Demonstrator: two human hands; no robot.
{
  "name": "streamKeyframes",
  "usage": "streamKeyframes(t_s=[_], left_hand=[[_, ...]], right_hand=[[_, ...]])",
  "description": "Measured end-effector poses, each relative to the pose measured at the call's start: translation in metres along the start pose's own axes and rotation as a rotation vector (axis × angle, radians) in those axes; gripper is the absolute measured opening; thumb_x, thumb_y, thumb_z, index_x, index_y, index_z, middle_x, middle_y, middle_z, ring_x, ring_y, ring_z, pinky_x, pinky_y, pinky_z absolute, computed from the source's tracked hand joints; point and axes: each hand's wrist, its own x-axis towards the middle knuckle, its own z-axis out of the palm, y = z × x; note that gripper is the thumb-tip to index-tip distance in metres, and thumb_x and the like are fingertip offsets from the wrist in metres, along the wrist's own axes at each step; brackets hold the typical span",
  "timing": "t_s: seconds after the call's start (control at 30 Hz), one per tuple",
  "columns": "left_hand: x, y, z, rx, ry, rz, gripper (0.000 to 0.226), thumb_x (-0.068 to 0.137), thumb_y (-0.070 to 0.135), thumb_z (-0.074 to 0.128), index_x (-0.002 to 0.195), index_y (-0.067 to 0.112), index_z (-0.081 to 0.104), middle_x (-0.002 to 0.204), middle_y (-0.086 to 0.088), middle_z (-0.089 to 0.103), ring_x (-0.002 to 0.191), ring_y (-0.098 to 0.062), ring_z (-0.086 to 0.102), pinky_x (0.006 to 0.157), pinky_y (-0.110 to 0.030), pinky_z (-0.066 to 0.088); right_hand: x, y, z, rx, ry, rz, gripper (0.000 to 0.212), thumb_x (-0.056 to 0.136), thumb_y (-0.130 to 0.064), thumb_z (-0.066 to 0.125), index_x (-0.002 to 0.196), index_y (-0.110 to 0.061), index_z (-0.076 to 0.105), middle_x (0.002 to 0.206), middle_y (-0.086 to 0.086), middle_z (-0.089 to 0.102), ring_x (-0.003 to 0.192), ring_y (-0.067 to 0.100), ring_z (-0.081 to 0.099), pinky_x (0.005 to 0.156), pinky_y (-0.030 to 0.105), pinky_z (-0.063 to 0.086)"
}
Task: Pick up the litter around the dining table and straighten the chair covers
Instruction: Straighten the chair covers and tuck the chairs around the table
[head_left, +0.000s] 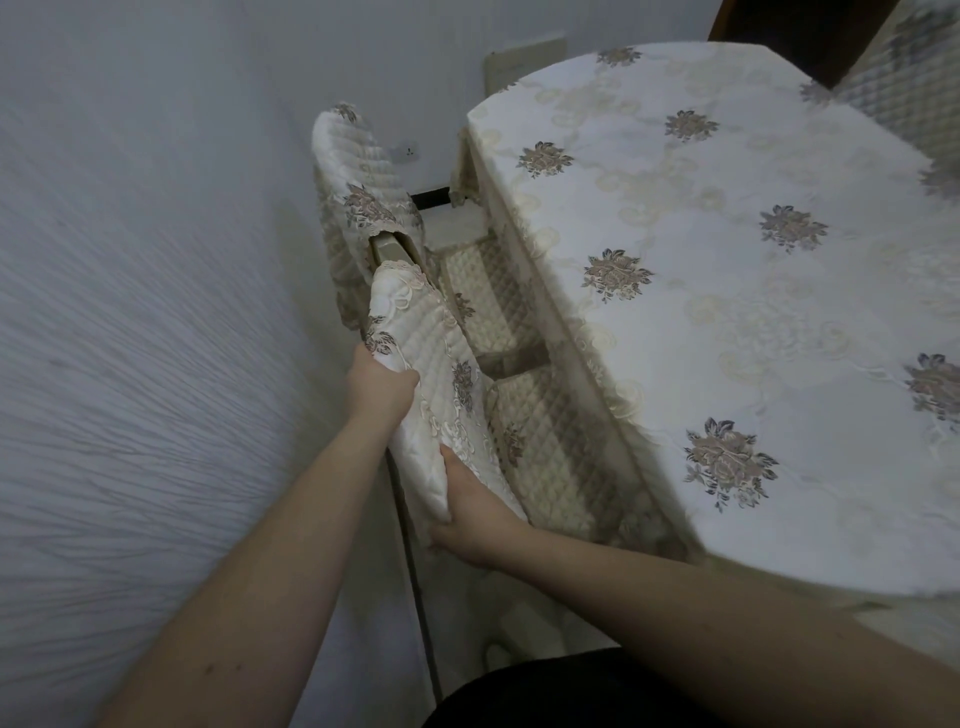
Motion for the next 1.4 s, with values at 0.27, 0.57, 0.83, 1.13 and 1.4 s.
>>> streamKeyframes(t_s=[0.27, 0.57, 0.83, 1.13, 1.4], left_hand=[[-0.004, 0.003, 0.003, 0.256, 0.083, 0.114, 0.084, 0.08, 0.026, 0.059, 0.151, 0.012, 0.016, 0.147, -0.02, 0.034, 0.129, -0.039, 0.038, 0.104, -0.048, 0.037], [-0.06, -0.004, 0.013, 0.995, -0.093, 0.507, 0.069, 0.091, 0.044, 0.033, 0.153, 0.022, 0.013, 0.16, -0.005, 0.014, 0.147, -0.024, 0.001, 0.113, -0.06, 0.01], [-0.181, -0.012, 0.074, 0.86, -0.314, 0.655, 0.067, 0.09, 0.038, 0.045, 0.15, 0.016, 0.026, 0.155, -0.008, 0.03, 0.142, -0.028, 0.024, 0.115, -0.046, 0.022], [-0.387, 0.053, 0.203, 0.799, -0.478, 1.126, 0.069, 0.083, 0.034, 0.053, 0.148, 0.016, 0.034, 0.153, -0.008, 0.034, 0.143, -0.03, 0.026, 0.114, -0.048, 0.025], [-0.528, 0.1, 0.274, 0.615, -0.606, 1.423, 0.064, 0.086, 0.047, 0.035, 0.14, 0.015, 0.046, 0.143, -0.009, 0.049, 0.135, -0.031, 0.041, 0.107, -0.049, 0.037]], right_hand=[[0.003, 0.004, 0.003, 0.026, 0.053, 0.032, 0.106, 0.057, -0.045, 0.06, 0.149, -0.027, 0.012, 0.148, 0.0, 0.035, 0.132, 0.019, 0.04, 0.104, 0.036, 0.041], [-0.063, 0.051, -0.03, -0.33, -0.028, -0.035, 0.084, 0.086, -0.06, 0.054, 0.15, -0.018, 0.02, 0.149, 0.011, 0.036, 0.131, 0.03, 0.041, 0.105, 0.04, 0.038], [-0.176, 0.126, -0.088, -0.514, 0.311, -0.023, 0.059, 0.091, -0.037, 0.05, 0.144, -0.015, 0.035, 0.137, 0.012, 0.049, 0.121, 0.032, 0.049, 0.099, 0.041, 0.041], [-0.386, 0.231, -0.145, -0.582, 0.765, 0.196, 0.063, 0.079, -0.032, 0.053, 0.139, -0.016, 0.043, 0.134, 0.011, 0.054, 0.122, 0.03, 0.05, 0.103, 0.041, 0.039], [-0.523, 0.271, -0.169, -0.617, 1.028, 0.351, 0.055, 0.085, -0.033, 0.058, 0.136, -0.016, 0.046, 0.133, 0.009, 0.053, 0.128, 0.028, 0.045, 0.108, 0.042, 0.036]])
